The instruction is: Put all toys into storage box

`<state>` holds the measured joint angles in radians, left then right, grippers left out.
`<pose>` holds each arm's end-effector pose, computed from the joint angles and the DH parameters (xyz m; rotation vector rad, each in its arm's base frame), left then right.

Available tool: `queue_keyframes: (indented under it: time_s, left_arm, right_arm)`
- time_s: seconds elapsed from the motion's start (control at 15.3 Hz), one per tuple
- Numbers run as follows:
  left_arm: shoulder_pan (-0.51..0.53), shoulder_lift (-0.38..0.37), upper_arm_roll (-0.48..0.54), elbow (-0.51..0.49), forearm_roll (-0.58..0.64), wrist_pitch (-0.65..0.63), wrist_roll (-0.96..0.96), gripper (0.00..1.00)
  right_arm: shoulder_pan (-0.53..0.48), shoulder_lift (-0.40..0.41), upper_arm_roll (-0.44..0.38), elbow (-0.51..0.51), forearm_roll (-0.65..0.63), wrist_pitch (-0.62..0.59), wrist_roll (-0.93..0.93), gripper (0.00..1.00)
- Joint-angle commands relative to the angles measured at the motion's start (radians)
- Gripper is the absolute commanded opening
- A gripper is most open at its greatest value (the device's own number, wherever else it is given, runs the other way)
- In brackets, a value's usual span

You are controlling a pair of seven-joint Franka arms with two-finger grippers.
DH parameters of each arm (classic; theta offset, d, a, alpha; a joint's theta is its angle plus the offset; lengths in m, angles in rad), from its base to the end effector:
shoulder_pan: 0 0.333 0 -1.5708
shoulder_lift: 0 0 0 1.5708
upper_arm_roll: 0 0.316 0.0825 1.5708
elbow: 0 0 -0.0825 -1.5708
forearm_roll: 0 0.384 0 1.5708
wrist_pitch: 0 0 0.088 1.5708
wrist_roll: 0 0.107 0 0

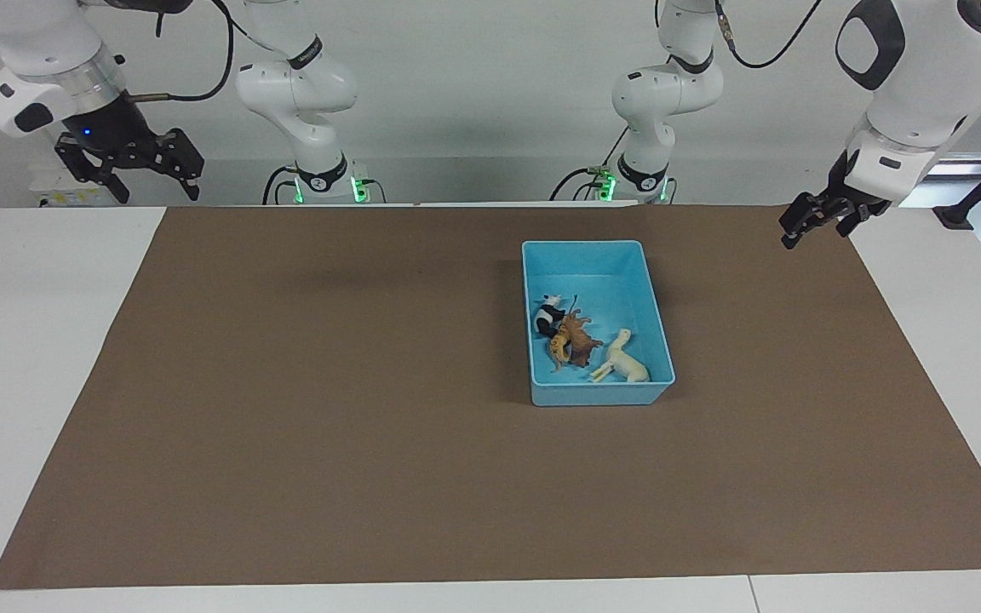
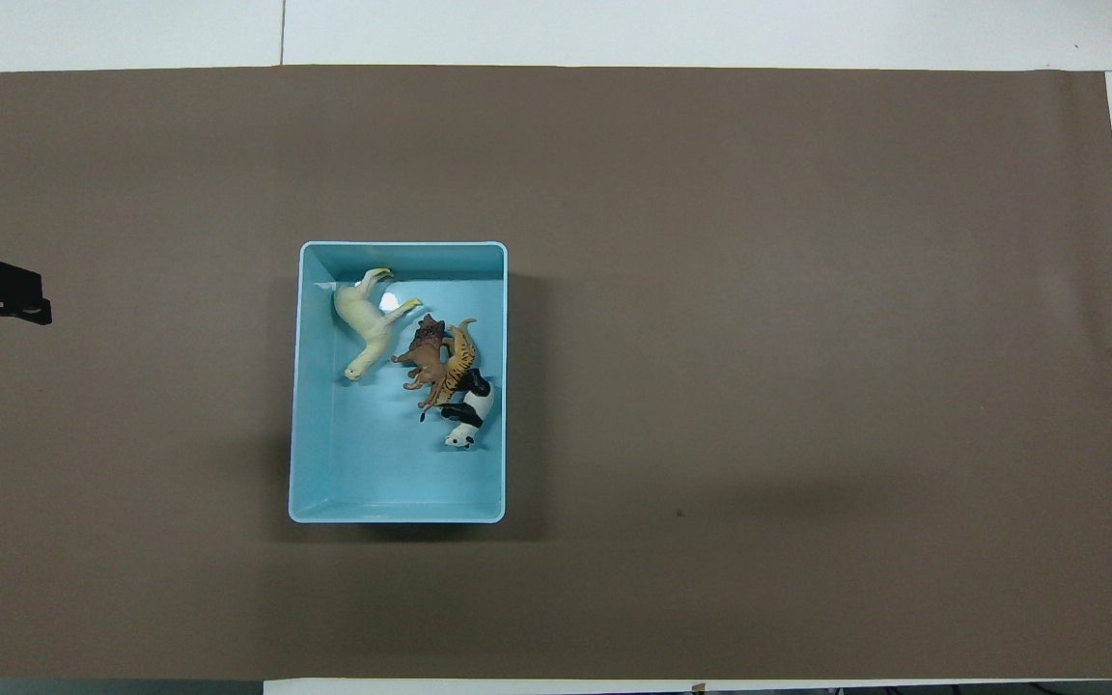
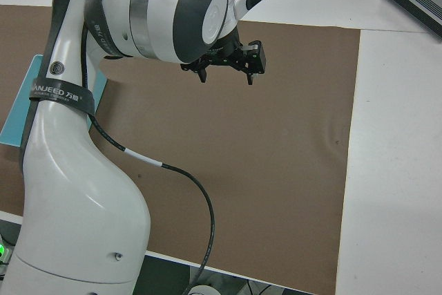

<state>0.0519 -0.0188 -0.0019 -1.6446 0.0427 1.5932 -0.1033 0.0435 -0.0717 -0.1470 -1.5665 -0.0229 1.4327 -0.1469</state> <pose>0.5481 0.0319 0.6020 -3.0887 -0.2347 0.0487 0.5143 -0.0593 0.6528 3.1350 0.0653 -0.1002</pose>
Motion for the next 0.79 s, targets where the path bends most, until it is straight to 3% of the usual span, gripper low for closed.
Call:
queue_keyframes:
  time_s: [0.0,0.72]
  left_arm:
    - [-0.032,0.022,0.04,0.054,-0.012,-0.041,0.016,1.0]
    - [-0.032,0.006,-0.018,0.02,-0.027,-0.039,0.025,1.0]
  right_arm:
    - [-0.007,-0.027,0.014,-0.032,-0.019,0.02,0.018,1.0]
    - [-0.016,-0.027,0.014,-0.03,-0.017,0.021,0.017,1.0]
